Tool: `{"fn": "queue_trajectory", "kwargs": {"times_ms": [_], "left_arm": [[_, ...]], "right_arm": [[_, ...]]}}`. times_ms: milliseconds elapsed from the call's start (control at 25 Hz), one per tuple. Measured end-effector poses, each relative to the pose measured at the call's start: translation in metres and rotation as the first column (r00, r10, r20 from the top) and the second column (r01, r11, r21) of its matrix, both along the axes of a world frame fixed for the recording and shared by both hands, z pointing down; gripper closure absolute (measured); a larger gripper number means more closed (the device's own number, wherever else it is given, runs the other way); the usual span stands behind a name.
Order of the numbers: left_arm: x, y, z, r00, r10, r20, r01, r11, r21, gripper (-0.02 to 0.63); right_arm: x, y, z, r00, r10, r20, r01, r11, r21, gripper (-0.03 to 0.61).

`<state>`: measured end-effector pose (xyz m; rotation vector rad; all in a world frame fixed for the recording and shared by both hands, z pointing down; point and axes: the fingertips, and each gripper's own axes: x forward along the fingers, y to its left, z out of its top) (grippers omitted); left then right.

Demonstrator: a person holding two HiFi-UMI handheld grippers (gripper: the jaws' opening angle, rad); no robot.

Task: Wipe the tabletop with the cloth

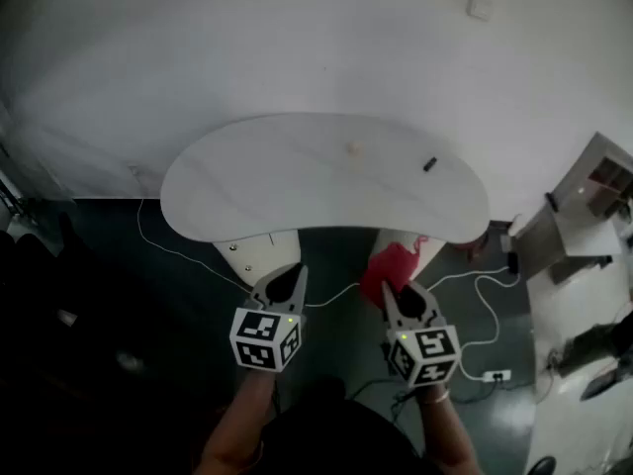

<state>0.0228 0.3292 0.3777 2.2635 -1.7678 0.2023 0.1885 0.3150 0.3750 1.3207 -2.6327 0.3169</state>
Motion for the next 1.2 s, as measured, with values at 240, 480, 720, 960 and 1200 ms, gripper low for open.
{"fn": "queue_trajectory", "kwargs": {"times_ms": [240, 480, 720, 960, 1200], "left_arm": [[0.006, -0.008, 0.003, 1.0, 0.0, 0.008, 0.0, 1.0, -0.002, 0.611], [0.009, -0.013, 0.004, 1.0, -0.013, 0.023, 0.013, 1.0, -0.005, 0.611], [0.014, -0.023, 0.002, 1.0, 0.007, 0.003, -0.007, 1.0, 0.006, 0.58], [0.015, -0.037, 0.0, 1.0, 0.005, 0.0, -0.005, 1.0, -0.001, 0.477], [0.008, -0.056, 0.008, 1.0, 0.009, 0.013, -0.009, 1.0, -0.022, 0.431]], "right_arm": [[0.006, -0.009, 0.003, 1.0, -0.001, 0.011, 0.001, 1.0, -0.009, 0.531], [0.012, -0.013, 0.003, 1.0, -0.006, 0.018, 0.006, 1.0, -0.008, 0.529], [0.02, -0.018, 0.005, 1.0, 0.008, 0.021, -0.007, 1.0, -0.005, 0.529], [0.028, -0.026, 0.006, 1.0, 0.018, 0.017, -0.018, 1.0, -0.006, 0.529], [0.023, -0.039, 0.007, 0.999, 0.027, 0.03, -0.027, 0.999, -0.02, 0.529]]}}
